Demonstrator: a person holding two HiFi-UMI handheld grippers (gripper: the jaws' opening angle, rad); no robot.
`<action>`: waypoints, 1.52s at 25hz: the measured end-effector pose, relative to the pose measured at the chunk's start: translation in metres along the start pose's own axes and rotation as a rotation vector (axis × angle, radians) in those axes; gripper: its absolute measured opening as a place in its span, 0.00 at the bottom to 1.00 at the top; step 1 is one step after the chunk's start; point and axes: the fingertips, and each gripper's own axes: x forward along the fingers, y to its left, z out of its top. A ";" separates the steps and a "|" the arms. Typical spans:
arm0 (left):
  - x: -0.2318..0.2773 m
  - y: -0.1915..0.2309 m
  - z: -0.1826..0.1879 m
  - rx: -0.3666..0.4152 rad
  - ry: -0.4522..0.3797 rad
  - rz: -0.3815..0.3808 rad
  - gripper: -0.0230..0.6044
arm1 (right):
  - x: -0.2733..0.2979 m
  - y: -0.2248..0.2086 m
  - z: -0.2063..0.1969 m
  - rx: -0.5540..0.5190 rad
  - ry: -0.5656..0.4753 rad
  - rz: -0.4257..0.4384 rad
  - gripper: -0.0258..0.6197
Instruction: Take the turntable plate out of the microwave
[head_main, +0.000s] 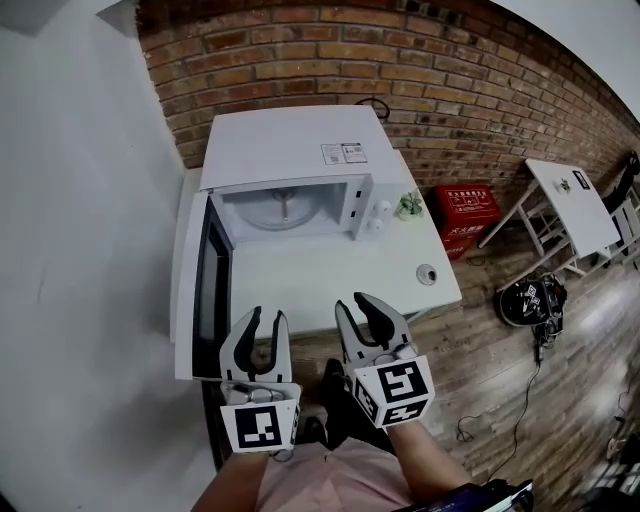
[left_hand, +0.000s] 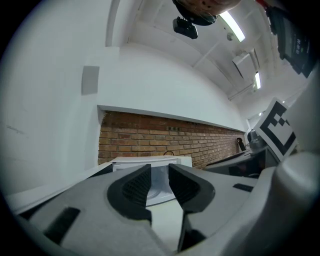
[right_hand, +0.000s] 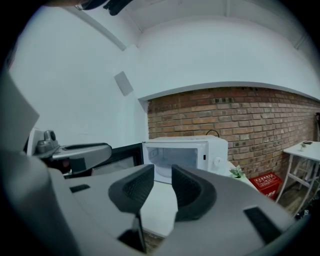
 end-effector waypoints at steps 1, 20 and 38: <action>0.005 0.002 -0.003 0.002 0.003 0.004 0.21 | 0.006 -0.003 -0.001 0.001 0.003 0.001 0.22; 0.148 0.042 -0.004 0.117 0.012 0.136 0.20 | 0.164 -0.060 0.005 0.041 0.037 0.197 0.21; 0.188 0.082 -0.026 0.042 0.082 0.234 0.20 | 0.243 -0.048 0.003 -0.007 0.109 0.301 0.20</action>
